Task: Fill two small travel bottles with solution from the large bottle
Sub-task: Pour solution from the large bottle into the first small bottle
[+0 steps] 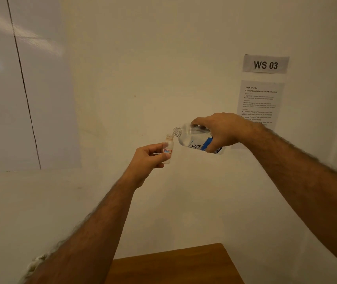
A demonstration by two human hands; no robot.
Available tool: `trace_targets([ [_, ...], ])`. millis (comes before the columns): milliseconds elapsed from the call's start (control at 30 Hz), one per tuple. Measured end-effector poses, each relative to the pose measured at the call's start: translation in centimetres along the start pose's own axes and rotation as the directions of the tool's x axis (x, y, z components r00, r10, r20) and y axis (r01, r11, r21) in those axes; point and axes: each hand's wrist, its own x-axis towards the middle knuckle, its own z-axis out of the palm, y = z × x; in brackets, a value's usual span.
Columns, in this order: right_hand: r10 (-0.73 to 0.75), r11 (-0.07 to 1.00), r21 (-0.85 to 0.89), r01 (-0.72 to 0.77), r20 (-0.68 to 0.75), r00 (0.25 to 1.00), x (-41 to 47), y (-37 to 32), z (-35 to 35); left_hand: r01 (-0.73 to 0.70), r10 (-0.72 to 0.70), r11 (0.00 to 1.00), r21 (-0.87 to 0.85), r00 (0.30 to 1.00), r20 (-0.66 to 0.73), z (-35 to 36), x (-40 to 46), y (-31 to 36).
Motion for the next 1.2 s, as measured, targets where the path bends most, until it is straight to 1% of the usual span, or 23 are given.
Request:
trace_targets([
  [833, -0.004, 0.999, -0.035, 0.005, 0.014, 1.0, -0.2, -0.2, -1.0, -0.008, 0.008, 1.0, -0.017, 1.0, 0.01, 0.0, -0.2, 0.3],
  [1200, -0.006, 1.0, -0.02, 0.007, 0.028, 1.0, -0.2, -0.3, -1.4, -0.011, 0.011, 1.0, -0.024, 1.0, 0.013, 0.1, -0.4, 0.4],
])
